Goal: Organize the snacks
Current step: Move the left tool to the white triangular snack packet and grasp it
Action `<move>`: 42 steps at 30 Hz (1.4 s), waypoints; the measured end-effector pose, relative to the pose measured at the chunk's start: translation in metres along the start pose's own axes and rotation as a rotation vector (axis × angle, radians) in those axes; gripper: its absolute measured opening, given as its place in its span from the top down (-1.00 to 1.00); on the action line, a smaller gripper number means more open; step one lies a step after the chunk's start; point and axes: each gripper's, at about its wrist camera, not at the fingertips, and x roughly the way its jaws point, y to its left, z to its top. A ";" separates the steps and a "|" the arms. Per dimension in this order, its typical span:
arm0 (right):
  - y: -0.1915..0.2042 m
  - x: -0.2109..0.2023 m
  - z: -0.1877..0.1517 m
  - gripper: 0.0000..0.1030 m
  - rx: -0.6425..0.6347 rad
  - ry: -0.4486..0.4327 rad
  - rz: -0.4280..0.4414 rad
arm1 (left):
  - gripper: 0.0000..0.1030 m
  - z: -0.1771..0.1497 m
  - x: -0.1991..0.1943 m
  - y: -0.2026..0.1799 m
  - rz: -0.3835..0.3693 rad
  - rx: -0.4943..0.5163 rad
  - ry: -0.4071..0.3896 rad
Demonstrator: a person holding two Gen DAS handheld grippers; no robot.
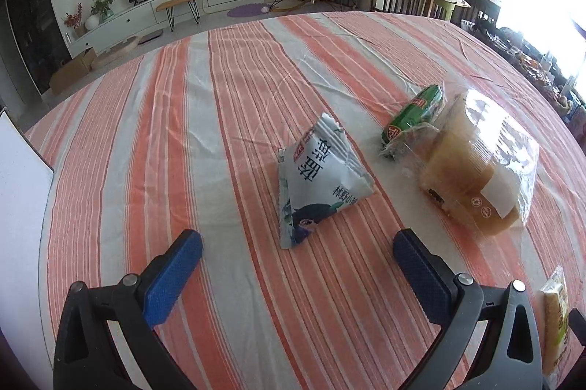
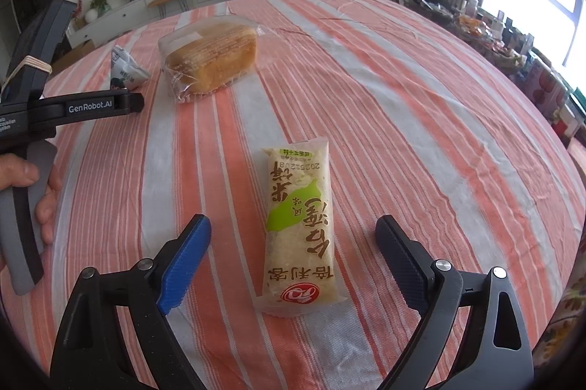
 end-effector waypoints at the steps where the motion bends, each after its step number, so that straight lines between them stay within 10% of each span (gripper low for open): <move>1: 0.000 0.000 0.000 -0.83 -0.001 0.000 0.001 | -1.00 0.005 0.004 -0.001 0.005 -0.007 -0.002; 6: 0.001 0.000 0.000 -0.84 -0.002 0.000 0.002 | -0.90 0.020 0.013 -0.002 0.008 -0.019 -0.011; 8: 0.001 0.000 0.000 -0.84 -0.001 0.001 0.002 | -0.01 0.021 0.007 -0.003 0.001 -0.006 -0.053; 11: 0.001 0.000 0.000 -0.84 -0.001 0.001 0.001 | 0.01 0.014 0.000 -0.001 -0.010 0.027 -0.061; 26: 0.001 0.002 0.001 -0.84 0.000 0.001 -0.001 | -0.04 -0.164 -0.134 0.002 -0.117 0.025 -0.005; 42: -0.001 0.002 0.001 -0.84 0.003 0.001 -0.002 | -0.86 -0.168 -0.123 -0.004 -0.077 0.110 -0.016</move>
